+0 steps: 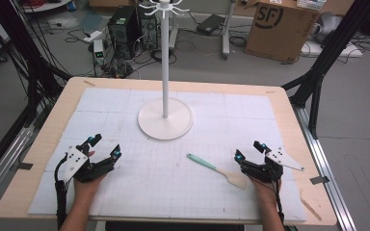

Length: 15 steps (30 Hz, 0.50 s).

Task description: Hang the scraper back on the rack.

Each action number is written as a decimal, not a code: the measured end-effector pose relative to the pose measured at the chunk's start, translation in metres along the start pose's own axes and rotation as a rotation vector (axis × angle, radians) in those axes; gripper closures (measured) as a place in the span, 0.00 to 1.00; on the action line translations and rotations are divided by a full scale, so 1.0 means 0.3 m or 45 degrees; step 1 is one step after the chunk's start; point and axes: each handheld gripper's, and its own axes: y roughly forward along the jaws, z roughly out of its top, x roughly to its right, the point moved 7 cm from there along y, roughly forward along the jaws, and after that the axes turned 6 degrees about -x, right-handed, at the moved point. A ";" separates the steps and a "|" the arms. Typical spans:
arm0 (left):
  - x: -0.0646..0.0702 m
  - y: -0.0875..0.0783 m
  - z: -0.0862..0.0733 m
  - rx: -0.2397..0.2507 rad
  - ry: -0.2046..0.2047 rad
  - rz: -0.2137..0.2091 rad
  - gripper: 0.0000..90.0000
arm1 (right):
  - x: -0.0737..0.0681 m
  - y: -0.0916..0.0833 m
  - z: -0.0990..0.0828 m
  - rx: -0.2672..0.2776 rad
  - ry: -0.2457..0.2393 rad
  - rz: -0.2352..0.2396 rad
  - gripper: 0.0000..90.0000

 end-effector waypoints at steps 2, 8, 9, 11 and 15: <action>0.001 0.000 0.000 -0.003 -0.001 0.001 0.25 | -0.010 -0.003 -0.002 -0.011 -0.023 0.016 0.19; 0.002 0.000 -0.001 -0.005 0.000 0.004 0.25 | -0.017 -0.004 0.002 -0.014 -0.027 0.097 0.19; 0.002 0.000 -0.001 -0.007 0.000 0.002 0.25 | -0.018 -0.004 0.002 -0.014 -0.026 0.109 0.19; 0.001 0.001 -0.002 -0.008 0.005 0.002 0.26 | -0.025 -0.002 0.003 -0.018 -0.038 0.157 0.19; 0.001 0.002 -0.002 -0.005 0.003 0.002 0.26 | -0.044 0.000 -0.004 -0.049 -0.066 0.232 0.19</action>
